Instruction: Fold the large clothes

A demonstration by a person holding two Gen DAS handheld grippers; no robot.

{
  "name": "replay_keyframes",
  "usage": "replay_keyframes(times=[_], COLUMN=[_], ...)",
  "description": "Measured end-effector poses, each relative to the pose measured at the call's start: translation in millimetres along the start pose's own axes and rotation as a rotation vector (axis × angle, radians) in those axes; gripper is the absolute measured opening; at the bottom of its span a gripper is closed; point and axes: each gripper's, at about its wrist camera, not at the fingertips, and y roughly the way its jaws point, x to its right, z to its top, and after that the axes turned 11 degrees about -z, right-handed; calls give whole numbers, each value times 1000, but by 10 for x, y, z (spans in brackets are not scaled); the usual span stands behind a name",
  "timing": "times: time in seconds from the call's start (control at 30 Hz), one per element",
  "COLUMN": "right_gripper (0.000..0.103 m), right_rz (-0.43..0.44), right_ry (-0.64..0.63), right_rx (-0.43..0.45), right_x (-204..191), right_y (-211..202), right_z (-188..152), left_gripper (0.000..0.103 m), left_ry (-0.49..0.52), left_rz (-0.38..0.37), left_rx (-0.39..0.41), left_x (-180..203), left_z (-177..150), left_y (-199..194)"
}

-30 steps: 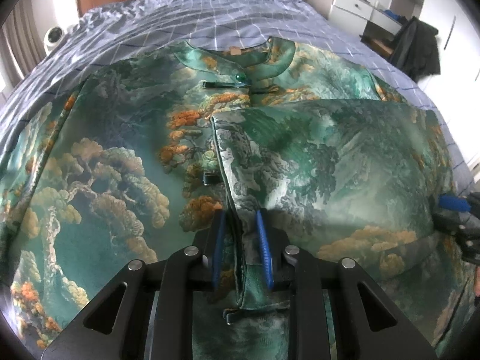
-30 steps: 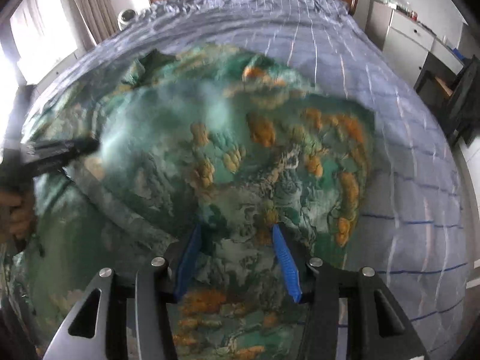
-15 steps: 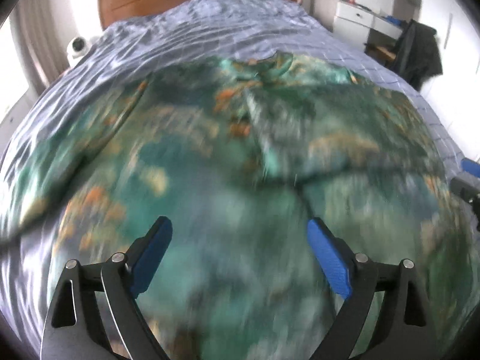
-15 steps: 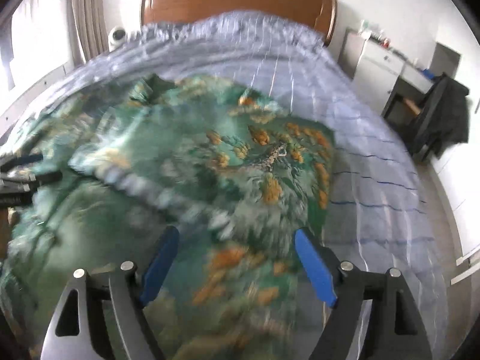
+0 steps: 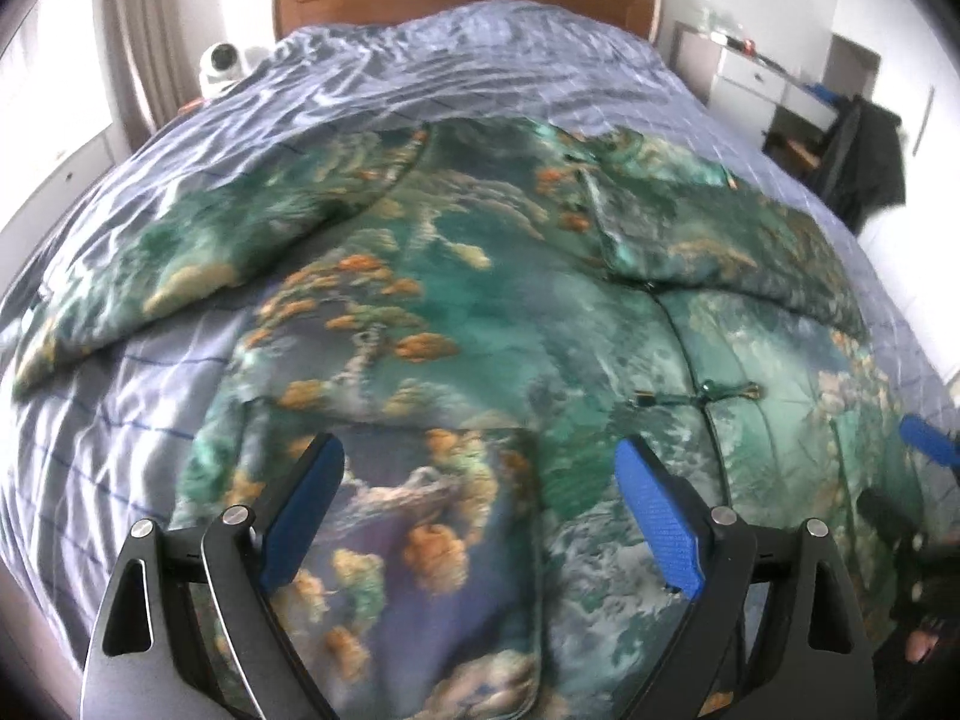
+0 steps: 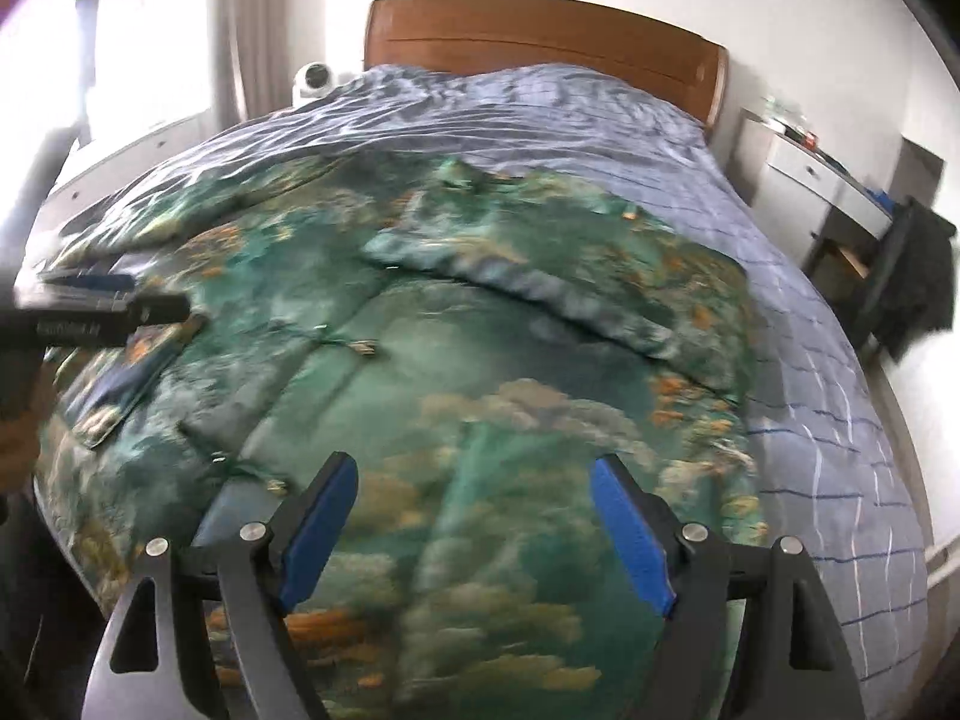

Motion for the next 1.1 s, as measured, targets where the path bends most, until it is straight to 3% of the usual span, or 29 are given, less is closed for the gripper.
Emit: replay_keyframes(times=[0.53,0.8,0.93,1.03,1.1], right_gripper=[82,82,82,82,82], right_rz=[73,79,75,74,76], right_ry=[-76,-80,-78,-74,-75], right_rx=[6,1,5,10,7], right_x=[-574,-617,-607,-581,-578], right_y=[-218,-222,-246,-275,-277], right_z=[-18,-5,0,-3,-6], left_gripper=[96,96,97,97,97], left_ry=[-146,-293,-476,-714,-855], left_rz=[53,-30,33,106,93], left_rx=[26,31,107,154,208], left_x=[-664,-1133,-1772,-2412,-2819], left_z=[-65,-1,133,106,62], left_y=[-131,-160,-246,-224,-198])
